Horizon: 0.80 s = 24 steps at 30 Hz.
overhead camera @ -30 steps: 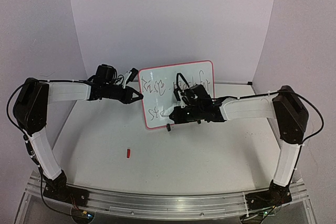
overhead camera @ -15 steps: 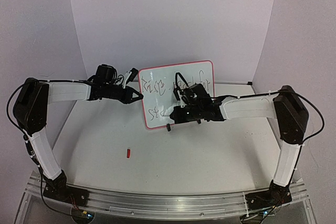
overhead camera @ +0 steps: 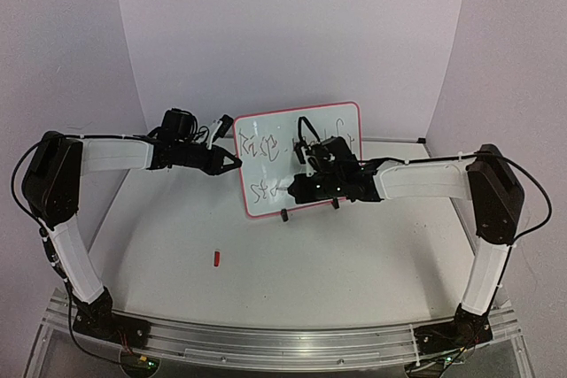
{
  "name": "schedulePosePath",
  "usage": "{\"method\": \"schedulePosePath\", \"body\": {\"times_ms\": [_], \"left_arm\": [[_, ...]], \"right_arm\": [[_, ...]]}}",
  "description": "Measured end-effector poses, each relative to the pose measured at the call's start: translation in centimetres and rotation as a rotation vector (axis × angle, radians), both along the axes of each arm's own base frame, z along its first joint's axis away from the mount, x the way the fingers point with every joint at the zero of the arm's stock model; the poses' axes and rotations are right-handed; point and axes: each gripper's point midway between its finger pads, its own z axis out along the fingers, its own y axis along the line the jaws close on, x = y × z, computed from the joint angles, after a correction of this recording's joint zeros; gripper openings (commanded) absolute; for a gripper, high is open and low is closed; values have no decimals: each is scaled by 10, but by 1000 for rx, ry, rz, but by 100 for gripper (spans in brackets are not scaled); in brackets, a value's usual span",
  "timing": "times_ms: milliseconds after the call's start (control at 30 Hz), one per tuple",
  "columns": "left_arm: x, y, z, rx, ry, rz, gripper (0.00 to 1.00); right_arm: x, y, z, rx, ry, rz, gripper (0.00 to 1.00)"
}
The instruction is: Write a sentence on the whiteboard
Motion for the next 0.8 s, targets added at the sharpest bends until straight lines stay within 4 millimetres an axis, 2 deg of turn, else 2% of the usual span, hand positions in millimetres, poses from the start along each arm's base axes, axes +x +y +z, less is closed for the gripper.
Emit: {"method": "schedulePosePath", "body": {"times_ms": [500,800], "left_arm": [[0,0,0,0,0,0,0],[0,0,0,0,0,0,0]], "right_arm": [[0,0,1,8,1,-2,0],[-6,-6,-16,0,41,-11,0]]}}
